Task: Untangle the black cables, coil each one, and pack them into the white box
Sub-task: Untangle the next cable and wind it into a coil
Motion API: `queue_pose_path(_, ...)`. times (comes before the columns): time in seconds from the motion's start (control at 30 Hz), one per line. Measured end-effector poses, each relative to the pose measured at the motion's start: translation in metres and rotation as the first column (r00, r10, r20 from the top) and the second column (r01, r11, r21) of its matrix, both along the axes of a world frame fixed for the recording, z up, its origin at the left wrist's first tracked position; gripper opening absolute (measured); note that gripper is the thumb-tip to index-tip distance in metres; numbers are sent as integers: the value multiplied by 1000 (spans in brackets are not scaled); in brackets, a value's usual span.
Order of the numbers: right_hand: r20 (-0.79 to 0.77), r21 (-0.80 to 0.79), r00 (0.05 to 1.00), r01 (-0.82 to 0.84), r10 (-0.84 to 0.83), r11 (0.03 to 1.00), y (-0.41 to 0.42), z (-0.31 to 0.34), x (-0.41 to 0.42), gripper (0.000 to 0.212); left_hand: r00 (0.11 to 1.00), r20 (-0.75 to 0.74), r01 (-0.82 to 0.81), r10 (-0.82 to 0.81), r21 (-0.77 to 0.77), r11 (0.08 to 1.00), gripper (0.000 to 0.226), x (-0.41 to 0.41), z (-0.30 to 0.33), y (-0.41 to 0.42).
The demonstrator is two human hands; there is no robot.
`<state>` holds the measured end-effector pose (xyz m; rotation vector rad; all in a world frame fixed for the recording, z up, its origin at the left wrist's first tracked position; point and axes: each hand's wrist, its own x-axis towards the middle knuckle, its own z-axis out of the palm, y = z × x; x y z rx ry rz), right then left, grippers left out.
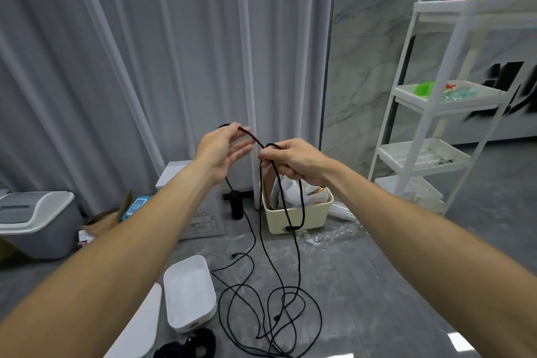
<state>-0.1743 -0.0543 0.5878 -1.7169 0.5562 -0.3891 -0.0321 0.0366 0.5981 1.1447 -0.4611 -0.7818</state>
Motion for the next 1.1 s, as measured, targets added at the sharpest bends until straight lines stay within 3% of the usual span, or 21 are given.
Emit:
queue_pose_path(0.13,15,13,1000,21,-21,1000,-1,1,-2,18,977,-183,-129,110,-100,987,11,9,6,1)
queue_pose_path(0.33,21,-46,1000,-6,7,999,5,16,-1,21,983,62,165,-172,112,980,15,-2,-10,1)
queue_pose_path(0.63,-28,-10,999,38,-38,999,-5,4,-9,22,960,-245,-171,135,-133,976,14,34,10,-1)
queue_pose_path(0.87,25,-47,1000,4,-2,999,2,16,0,25,994,-40,100,-98,46,994,16,-10,-10,-7)
queue_pose_path(1.0,30,-32,999,-8,9,999,1,14,-2,25,995,-50,91,-90,26,995,18,-8,-8,-5)
queue_pose_path(1.1,2,-20,1000,-5,5,1000,-1,12,-7,23,987,-159,7,-15,-51,999,12,-1,-4,-4)
